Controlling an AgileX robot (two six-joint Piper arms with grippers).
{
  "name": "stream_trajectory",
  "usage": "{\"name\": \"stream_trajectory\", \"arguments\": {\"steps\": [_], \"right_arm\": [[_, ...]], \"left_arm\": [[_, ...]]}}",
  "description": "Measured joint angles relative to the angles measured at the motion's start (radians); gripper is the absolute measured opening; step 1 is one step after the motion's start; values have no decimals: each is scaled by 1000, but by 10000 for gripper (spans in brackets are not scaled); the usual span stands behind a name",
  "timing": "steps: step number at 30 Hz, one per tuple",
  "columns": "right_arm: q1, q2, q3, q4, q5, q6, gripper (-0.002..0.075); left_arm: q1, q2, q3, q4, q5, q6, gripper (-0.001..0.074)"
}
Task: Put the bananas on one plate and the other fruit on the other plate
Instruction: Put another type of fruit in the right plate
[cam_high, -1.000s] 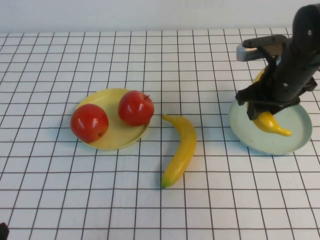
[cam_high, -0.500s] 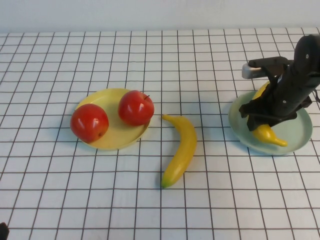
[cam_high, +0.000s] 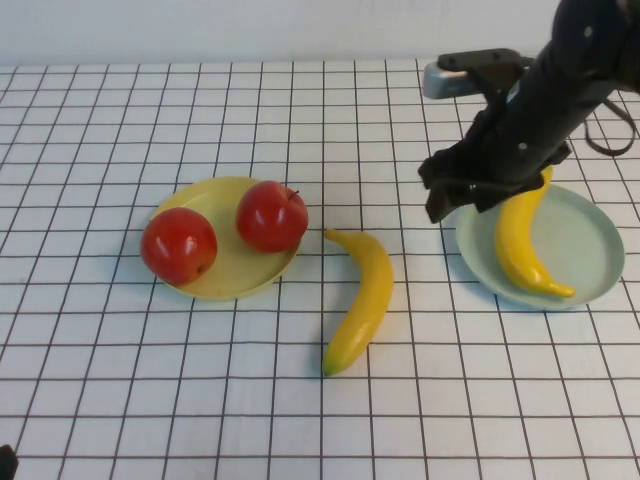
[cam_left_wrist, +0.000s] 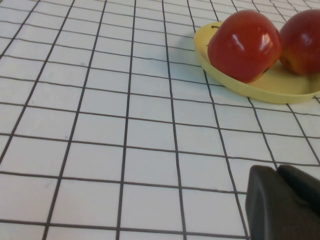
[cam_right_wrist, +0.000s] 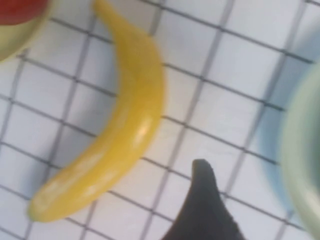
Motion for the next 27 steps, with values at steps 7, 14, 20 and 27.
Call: {"name": "stream_trajectory", "arguments": {"steps": [7,14,20,27], "right_arm": [[146,36,-2,-21,-16,129,442],[221,128,-4,-55,-32,232,442],[236,171,-6,-74,-34,303,442],[237,189,-14,-67,-56,353,438]], "left_arm": [[0,0,0,0,0,0,-4],[0,0,0,0,0,0,-4],[0,0,0,0,0,0,-4],[0,0,0,0,0,0,-4]]}}
